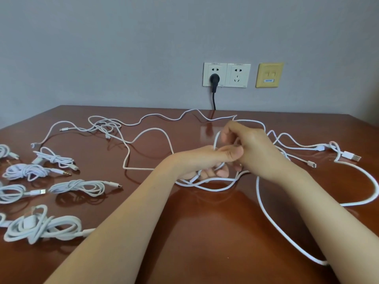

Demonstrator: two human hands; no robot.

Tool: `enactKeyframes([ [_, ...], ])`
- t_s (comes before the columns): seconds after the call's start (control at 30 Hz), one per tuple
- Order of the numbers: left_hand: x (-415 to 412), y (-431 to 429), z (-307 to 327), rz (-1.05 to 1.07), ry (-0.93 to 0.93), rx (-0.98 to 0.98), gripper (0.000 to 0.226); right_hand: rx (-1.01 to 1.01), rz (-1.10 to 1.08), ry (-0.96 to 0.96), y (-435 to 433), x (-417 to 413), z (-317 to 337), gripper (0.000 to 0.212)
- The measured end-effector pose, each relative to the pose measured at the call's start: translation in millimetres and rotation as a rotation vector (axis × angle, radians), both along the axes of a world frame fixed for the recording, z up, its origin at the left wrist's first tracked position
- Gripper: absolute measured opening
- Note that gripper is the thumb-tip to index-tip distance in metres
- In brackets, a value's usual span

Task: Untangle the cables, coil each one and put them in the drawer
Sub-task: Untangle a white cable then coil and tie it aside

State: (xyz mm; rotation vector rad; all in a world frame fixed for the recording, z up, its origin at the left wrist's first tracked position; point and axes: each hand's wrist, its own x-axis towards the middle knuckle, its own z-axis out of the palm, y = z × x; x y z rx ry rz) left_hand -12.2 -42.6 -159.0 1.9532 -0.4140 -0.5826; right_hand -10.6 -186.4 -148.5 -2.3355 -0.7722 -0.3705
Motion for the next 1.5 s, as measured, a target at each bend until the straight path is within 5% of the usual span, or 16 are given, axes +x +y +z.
enactKeyframes([
  [0.1,-1.7,2.9,0.5,-0.016,-0.01,-0.02,0.022,0.189,0.073,0.148,-3.6,3.1,4.3,0.023],
  [0.37,0.3,3.5,-3.1,0.166,-0.124,-0.143,0.029,0.476,-0.026,0.494,-4.9,7.1,7.6,0.015],
  [0.57,7.7,7.8,-5.0,0.416,-0.163,-0.267,0.03,0.368,-0.062,0.619,-3.2,1.5,11.8,0.009],
  [0.67,10.2,9.5,-4.6,0.498,-0.177,-0.294,0.029,0.27,-0.054,0.569,5.1,0.3,5.6,0.016],
  [0.73,10.5,8.9,-3.8,0.496,-0.165,-0.285,0.026,0.254,-0.108,0.37,6.5,2.5,2.7,0.021],
  [0.87,4.0,5.7,-1.6,0.327,-0.106,-0.182,0.015,0.368,-0.054,0.146,3.5,4.6,1.0,0.033],
  [1.27,-9.4,-5.6,3.8,0.132,0.002,-0.133,0.024,0.824,0.044,0.364,8.9,-0.1,-2.7,0.031],
  [1.4,-10.1,-5.1,4.7,0.123,0.061,-0.161,0.016,0.828,0.087,0.434,9.0,2.4,-8.1,0.031],
  [1.5,-10.3,-4.4,4.2,0.135,0.072,-0.142,0.03,0.826,0.075,0.503,9.8,1.7,-10.1,0.027],
])
